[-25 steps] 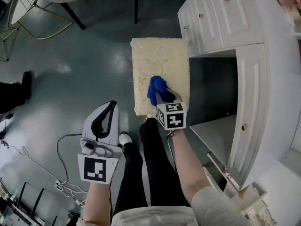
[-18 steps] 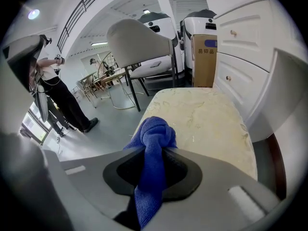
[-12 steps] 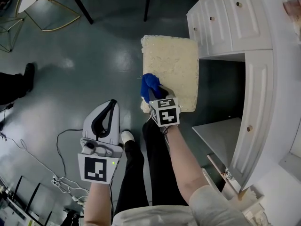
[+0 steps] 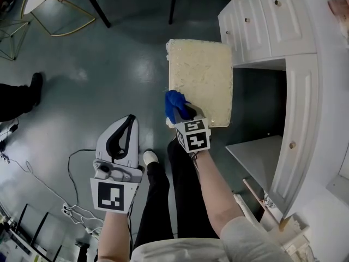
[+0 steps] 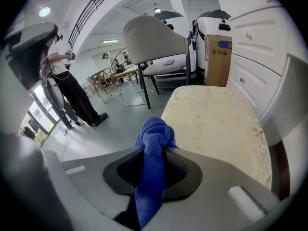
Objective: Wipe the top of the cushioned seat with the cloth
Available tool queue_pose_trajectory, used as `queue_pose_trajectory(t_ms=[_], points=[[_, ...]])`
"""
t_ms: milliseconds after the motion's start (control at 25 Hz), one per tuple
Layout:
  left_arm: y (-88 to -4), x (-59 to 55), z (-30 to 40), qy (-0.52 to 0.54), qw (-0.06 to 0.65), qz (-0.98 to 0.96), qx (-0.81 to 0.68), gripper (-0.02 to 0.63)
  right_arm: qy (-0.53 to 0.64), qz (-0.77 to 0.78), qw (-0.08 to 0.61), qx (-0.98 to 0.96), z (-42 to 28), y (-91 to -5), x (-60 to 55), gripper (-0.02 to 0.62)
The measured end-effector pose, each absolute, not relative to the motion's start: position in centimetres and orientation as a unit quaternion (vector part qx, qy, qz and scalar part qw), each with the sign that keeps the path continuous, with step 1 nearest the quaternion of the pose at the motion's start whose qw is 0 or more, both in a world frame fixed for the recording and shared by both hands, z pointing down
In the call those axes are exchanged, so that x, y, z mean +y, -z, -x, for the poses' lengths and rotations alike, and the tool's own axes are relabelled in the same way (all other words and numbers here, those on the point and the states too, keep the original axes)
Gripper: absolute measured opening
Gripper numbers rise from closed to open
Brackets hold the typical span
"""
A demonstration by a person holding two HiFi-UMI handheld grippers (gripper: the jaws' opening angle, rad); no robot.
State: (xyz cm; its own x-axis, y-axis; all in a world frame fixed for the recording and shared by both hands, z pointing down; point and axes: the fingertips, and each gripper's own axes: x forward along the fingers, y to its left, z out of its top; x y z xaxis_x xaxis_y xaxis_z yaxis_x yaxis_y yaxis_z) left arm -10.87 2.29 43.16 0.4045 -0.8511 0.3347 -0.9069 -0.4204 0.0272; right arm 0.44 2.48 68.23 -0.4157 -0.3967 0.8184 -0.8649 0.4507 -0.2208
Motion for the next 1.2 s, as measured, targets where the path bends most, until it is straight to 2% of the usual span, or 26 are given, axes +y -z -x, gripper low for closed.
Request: queue_pose_trajectory(t_ms=[720,1200], points=[[-43.5,2.5,8.8,-0.151,0.096,-0.845,-0.504,-0.008,-0.323,-0.388,0.351,-0.789,-1.1,-68.4,5.5,0.078],[-44.1,0.3,7.1,-0.15,0.1,-0.851,-0.493,-0.008,-0.337,-0.434,0.334,-0.766,-7.8,-68.3,5.2,0.078]])
